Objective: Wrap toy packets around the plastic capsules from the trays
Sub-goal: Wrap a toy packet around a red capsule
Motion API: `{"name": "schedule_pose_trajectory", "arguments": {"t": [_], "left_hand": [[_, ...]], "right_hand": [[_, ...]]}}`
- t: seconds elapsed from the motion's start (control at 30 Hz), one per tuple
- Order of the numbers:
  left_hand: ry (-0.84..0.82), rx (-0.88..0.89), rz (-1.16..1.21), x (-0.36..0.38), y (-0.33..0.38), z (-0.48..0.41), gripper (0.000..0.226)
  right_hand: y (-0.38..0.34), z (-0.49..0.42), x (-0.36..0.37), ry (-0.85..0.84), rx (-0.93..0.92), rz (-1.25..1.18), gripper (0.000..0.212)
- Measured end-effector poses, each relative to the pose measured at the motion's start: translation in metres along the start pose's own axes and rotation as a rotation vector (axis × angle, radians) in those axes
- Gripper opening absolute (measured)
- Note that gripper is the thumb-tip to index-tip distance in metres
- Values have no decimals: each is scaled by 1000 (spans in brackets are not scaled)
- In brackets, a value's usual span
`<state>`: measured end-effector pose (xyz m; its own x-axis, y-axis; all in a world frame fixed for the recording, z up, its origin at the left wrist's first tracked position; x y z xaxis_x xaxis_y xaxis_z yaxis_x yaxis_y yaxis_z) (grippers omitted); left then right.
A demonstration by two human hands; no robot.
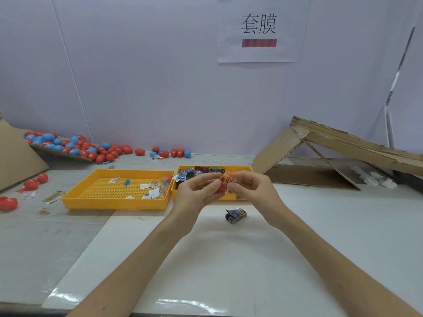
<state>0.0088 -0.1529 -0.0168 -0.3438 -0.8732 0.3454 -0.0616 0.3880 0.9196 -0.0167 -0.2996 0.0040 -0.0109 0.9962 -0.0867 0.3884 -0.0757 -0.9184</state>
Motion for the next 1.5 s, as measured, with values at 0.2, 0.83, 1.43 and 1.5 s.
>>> {"name": "schedule_pose_trajectory", "arguments": {"t": [0.2,0.83,1.43,1.5], "left_hand": [[22,-94,87,-4,-10,-1,23],[-104,-215,139,13,-11,7,50],[-231,-116,208,25,-2,10,54],[-233,-112,206,25,-2,9,55]], "right_hand": [[-4,0,-3,65,-90,175,12],[-22,7,7,60,-352,503,32],[14,0,6,-47,152,-195,27],[17,0,9,-71,177,-300,26]]}}
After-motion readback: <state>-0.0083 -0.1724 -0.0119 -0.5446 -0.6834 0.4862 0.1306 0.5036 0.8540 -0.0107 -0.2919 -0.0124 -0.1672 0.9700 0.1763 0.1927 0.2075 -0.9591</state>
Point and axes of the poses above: each hand's wrist, its own z-axis away from the middle knuckle, its own x-axis out of the palm, y = z × x, the point moved 9 cm from there along -z, towards the middle knuckle, and after that the axes turned 2 degrees about y, right-handed, at the moved point
